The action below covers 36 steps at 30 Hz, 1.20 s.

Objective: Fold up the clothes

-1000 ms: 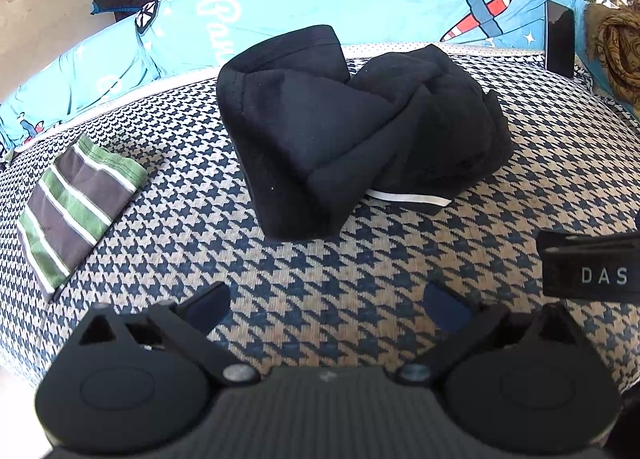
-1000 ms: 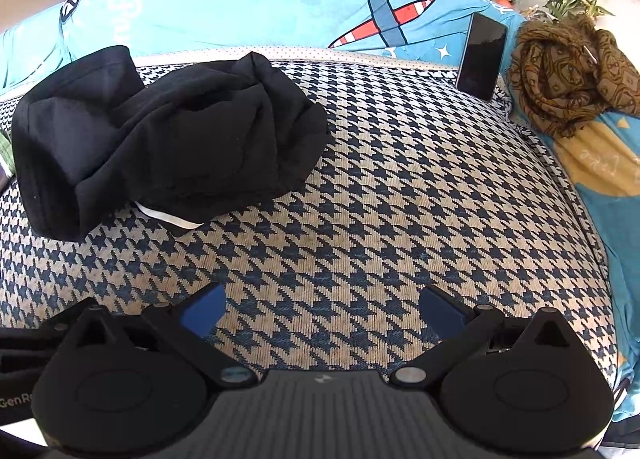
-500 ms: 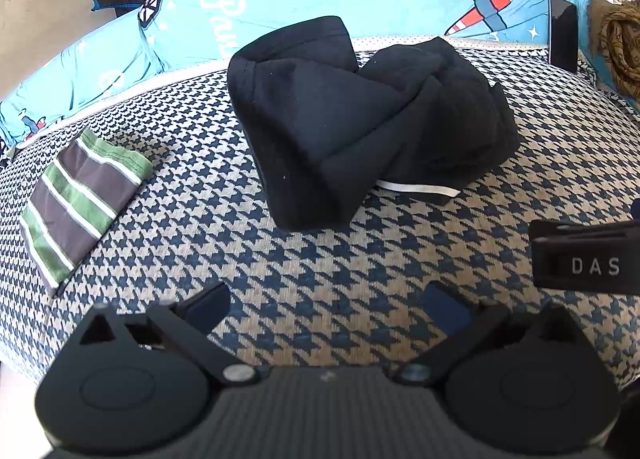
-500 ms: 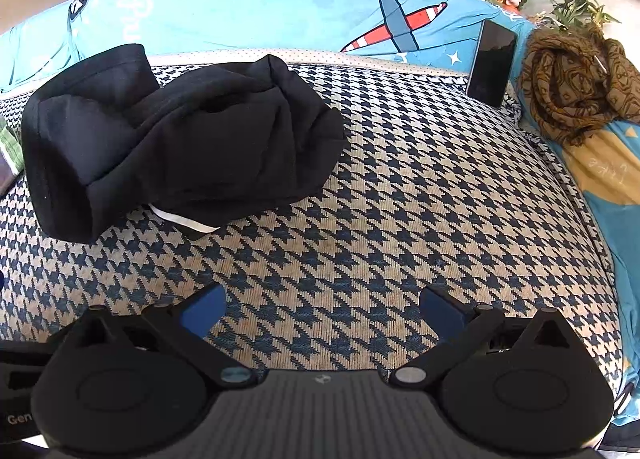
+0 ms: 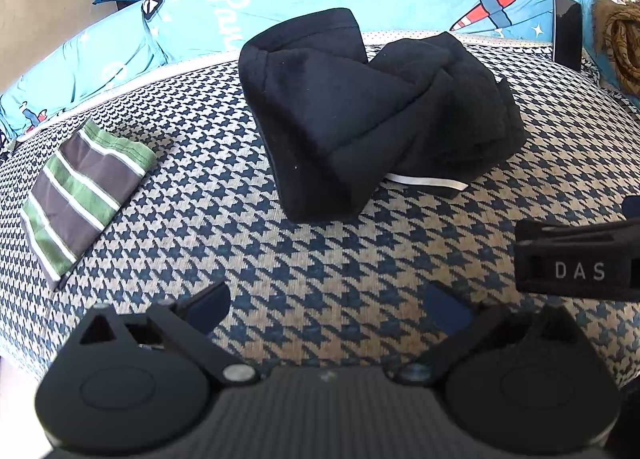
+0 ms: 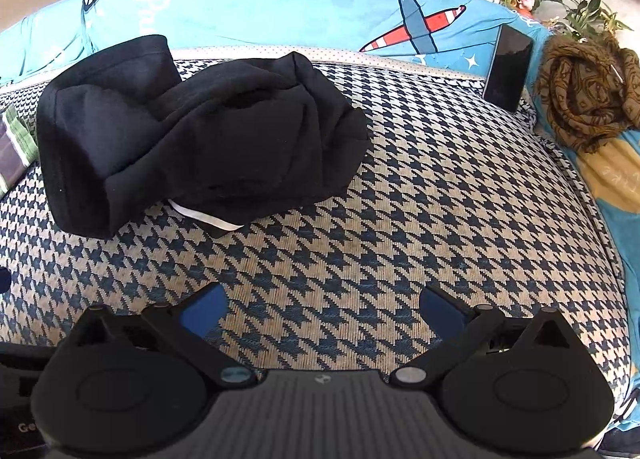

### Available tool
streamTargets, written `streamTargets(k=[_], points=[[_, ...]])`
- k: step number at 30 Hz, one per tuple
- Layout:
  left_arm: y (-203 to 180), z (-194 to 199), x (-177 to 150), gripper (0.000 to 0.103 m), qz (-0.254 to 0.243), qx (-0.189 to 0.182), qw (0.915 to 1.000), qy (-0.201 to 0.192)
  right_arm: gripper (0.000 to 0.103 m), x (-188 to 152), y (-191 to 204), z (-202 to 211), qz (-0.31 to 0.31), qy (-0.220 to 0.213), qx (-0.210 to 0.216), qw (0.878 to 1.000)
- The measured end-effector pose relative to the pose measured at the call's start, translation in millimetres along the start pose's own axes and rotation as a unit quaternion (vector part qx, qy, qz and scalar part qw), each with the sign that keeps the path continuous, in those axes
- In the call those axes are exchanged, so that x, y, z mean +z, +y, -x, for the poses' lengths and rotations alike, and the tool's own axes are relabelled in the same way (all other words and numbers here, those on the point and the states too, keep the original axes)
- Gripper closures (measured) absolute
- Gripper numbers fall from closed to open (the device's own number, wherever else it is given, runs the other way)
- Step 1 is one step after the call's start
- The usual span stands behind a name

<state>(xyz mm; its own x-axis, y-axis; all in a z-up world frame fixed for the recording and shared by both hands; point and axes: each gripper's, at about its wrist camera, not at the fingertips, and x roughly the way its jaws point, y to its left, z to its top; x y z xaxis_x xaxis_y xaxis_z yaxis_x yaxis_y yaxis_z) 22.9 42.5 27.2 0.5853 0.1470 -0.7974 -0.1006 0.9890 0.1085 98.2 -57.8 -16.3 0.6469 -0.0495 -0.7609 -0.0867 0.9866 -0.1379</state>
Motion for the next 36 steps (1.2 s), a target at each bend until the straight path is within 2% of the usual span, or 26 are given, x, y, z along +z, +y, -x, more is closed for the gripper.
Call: streamTargets(k=[23,36], points=[[8.1,-0.1,-2.3,0.000,0.015,0.000,0.9999,0.003,0.000,2.0,21.8,0.4,0.019,-0.009,0.029,0.999],[25.7,-10.6,9.4,0.000,0.055,0.012,0.9984,0.000,0.000,11.3,-10.8,-13.5,0.000,0.010,0.040,0.999]])
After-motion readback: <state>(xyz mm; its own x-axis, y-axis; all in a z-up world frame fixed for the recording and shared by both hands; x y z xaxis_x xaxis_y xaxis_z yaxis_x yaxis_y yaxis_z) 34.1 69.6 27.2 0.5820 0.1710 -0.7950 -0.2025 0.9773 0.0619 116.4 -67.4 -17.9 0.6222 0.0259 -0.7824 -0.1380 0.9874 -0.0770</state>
